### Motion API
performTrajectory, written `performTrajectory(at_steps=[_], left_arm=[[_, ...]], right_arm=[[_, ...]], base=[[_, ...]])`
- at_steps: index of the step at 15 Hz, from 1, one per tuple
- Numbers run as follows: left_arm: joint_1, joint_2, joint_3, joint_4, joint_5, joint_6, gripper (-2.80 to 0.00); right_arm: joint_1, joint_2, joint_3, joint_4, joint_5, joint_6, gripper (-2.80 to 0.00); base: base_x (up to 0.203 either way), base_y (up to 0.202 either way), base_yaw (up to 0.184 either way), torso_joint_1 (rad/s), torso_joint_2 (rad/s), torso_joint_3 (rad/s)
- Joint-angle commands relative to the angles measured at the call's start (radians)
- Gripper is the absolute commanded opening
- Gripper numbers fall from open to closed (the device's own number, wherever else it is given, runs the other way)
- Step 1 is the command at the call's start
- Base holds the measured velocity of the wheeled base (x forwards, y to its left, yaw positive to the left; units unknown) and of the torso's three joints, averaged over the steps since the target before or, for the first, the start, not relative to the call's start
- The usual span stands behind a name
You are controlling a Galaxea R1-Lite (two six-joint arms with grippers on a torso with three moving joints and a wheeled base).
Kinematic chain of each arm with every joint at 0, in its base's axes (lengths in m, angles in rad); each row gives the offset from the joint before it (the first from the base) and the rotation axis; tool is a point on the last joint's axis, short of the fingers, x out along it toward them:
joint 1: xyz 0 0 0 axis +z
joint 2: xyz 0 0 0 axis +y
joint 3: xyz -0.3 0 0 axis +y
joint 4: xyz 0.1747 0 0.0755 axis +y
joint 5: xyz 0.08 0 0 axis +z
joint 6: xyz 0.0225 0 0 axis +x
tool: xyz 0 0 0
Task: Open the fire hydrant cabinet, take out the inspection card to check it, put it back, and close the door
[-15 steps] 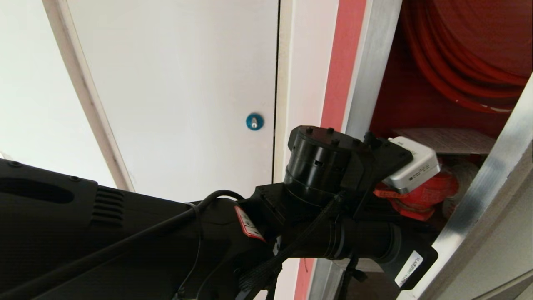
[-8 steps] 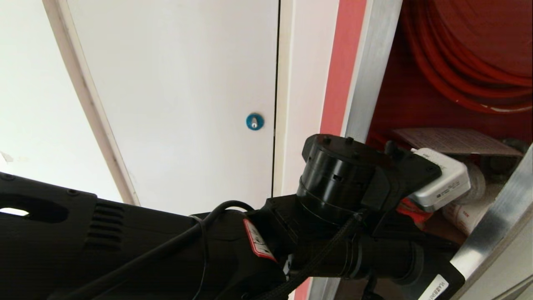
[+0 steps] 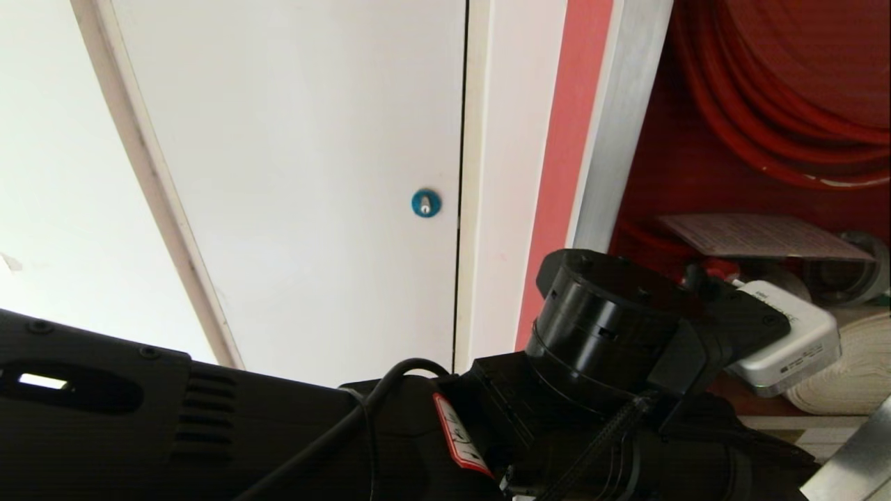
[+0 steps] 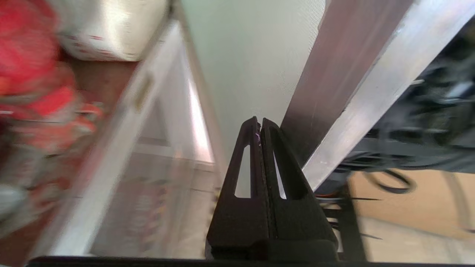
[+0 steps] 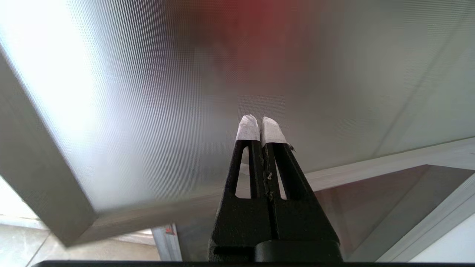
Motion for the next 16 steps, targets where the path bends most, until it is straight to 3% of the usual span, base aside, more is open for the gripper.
performTrajectory(at_steps=[1,16], left_arm=[[-0.009,0.001,0.0,-0.003,-0.014,-0.021,-2.8],[-0.052,0.007,0.007,-0.003,-0.014,-0.021,-2.8]], right_arm=[[0.0,0.0,0.0,0.0,0.0,-0.001,-2.8],[0.0,0.0,0.0,0.0,0.0,-0.001,-2.8]], base=[[0.0,0.0,0.0,0.0,0.0,0.0],[0.0,0.0,0.0,0.0,0.0,0.0]])
